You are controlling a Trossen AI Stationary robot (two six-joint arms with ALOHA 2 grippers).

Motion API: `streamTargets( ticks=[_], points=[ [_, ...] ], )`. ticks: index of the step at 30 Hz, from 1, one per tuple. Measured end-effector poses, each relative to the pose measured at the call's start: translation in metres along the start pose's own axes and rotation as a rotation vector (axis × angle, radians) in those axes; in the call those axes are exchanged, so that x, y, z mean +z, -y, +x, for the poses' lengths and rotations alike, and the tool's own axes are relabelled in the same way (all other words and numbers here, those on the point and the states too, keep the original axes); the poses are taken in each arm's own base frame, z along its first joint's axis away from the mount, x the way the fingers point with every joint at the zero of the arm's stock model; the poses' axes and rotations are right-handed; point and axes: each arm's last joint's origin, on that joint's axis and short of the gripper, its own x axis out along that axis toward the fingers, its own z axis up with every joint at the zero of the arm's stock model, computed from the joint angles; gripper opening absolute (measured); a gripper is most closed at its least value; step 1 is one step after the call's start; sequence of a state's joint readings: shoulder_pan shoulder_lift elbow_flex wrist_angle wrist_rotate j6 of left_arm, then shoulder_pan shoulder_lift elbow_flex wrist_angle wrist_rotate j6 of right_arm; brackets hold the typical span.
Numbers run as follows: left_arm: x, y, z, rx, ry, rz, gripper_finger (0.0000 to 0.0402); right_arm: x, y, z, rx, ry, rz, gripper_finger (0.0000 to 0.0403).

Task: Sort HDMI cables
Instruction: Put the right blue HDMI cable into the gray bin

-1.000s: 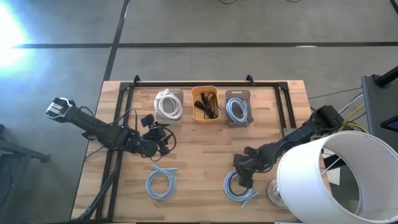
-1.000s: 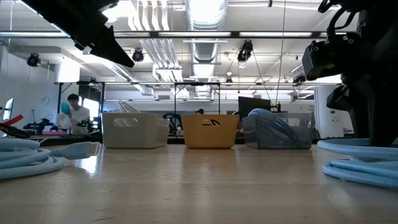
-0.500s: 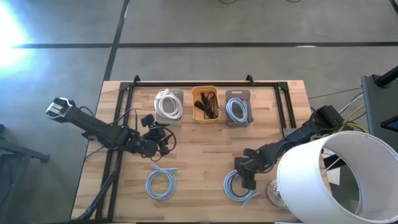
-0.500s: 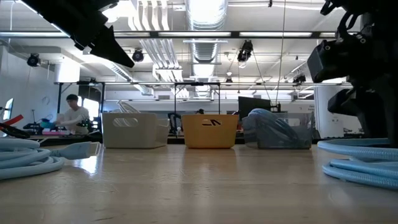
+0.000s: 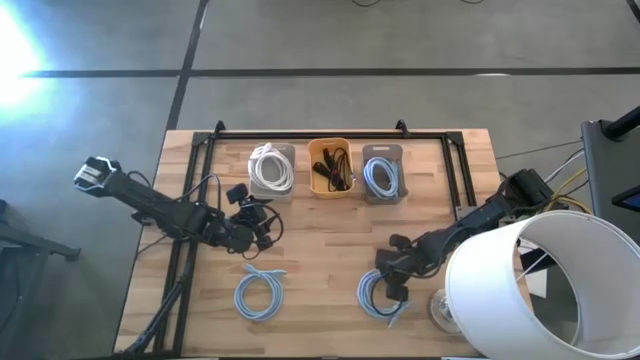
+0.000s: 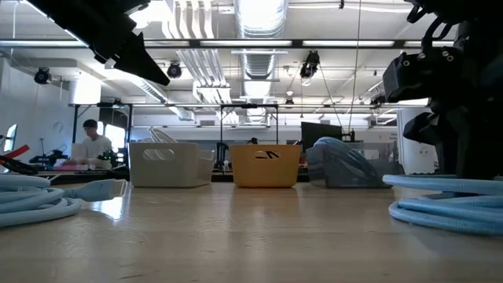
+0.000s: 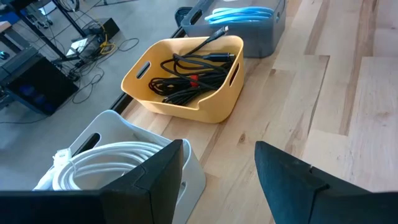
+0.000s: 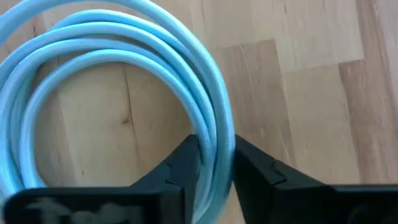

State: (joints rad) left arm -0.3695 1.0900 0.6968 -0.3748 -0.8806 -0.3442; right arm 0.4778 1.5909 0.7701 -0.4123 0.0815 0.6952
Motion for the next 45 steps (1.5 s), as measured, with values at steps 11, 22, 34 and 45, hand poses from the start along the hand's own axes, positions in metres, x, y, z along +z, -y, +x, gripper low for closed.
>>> streamTargets(
  ticks=[11, 22, 34, 45],
  points=[
    [0.000, 0.000, 0.000, 0.000, 0.000, 0.000, 0.0204, 0.023, -0.012, -0.008, 0.002, 0.270, -0.052, 0.0016],
    [0.000, 0.000, 0.000, 0.000, 0.000, 0.000, 0.0204, 0.066, -0.014, -0.064, -0.235, 0.575, -0.294, 0.0014],
    [0.000, 0.000, 0.000, -0.001, 0.000, 0.000, 0.0204, 0.060, 0.061, -0.139, -0.571, 0.582, -0.203, 0.0014],
    [0.000, 0.000, 0.000, 0.000, 0.000, 0.000, 0.0204, 0.045, 0.143, -0.149, -0.800, 0.493, -0.128, 0.0013]
  ],
)
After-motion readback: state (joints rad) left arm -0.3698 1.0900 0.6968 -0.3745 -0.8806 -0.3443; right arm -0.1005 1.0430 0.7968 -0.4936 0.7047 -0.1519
